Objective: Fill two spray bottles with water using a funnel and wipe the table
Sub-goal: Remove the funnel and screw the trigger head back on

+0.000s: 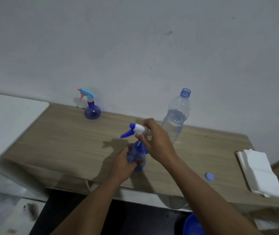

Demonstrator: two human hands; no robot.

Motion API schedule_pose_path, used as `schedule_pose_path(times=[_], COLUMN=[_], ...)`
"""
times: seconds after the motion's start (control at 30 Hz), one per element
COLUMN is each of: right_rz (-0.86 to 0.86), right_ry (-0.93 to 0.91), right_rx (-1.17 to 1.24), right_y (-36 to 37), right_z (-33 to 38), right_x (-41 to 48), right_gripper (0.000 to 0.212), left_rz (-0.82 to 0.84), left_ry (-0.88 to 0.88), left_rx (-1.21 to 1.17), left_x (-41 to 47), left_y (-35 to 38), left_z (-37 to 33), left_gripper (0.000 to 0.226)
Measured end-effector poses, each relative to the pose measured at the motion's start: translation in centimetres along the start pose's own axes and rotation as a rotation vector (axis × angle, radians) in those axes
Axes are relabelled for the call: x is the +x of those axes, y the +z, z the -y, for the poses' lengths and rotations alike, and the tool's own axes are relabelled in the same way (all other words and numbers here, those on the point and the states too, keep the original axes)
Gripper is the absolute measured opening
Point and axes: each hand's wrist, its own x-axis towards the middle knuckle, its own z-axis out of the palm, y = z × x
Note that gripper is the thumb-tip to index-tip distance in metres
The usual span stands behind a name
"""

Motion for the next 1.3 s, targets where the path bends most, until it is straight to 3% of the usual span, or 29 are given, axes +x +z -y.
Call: schedule_pose_path(times=[0.2,0.43,0.6,0.73,0.87,1.07,1.13,1.3], right_rz=[0.122,0.244,0.198,0.162,0.058,-0.032,-0.059,-0.132], right_ry=[0.063,0.099,0.201,0.278,0.372,0.314,0.334,0.450], right_rx=[-0.098,-0.150,-0.123,-0.136,-0.076,0.081,0.090,0.172], right_y=[0.9,1.4,1.9,2.6,3.6,5.0,5.5,6.3], right_z=[-1.8,-1.2,-0.9,-1.0,-1.8,-2.4,-2.9,-3.1], right_x=[-1.3,-0.8,-0.5,-0.3,-1.0,-2.6,-2.6,-2.2], right_gripper=[0.018,0.047,0.036,0.010,0.029,0.020,0.014,0.033], left_rz=[0.061,0.119,0.164,0.149,0.140,0.189,0.154,0.123], left_ry=[0.012,-0.007,-0.003,0.056,0.064,0.023,0.009,0.033], left_rx=[0.012,-0.035,-0.086,-0.061,-0.020,-0.068,-0.073,-0.066], left_x=[0.5,1.5,2.2,2.2,2.4,2.7,2.8,2.6], left_y=[-0.6,-1.0,-0.7,-1.0,-0.9,-0.9,-0.8,-0.5], left_z=[0.5,1.2,2.1,2.0,2.1,2.6,2.9,2.6], left_gripper=[0.049,0.053,0.046,0.057,0.056,0.067,0.060,0.046])
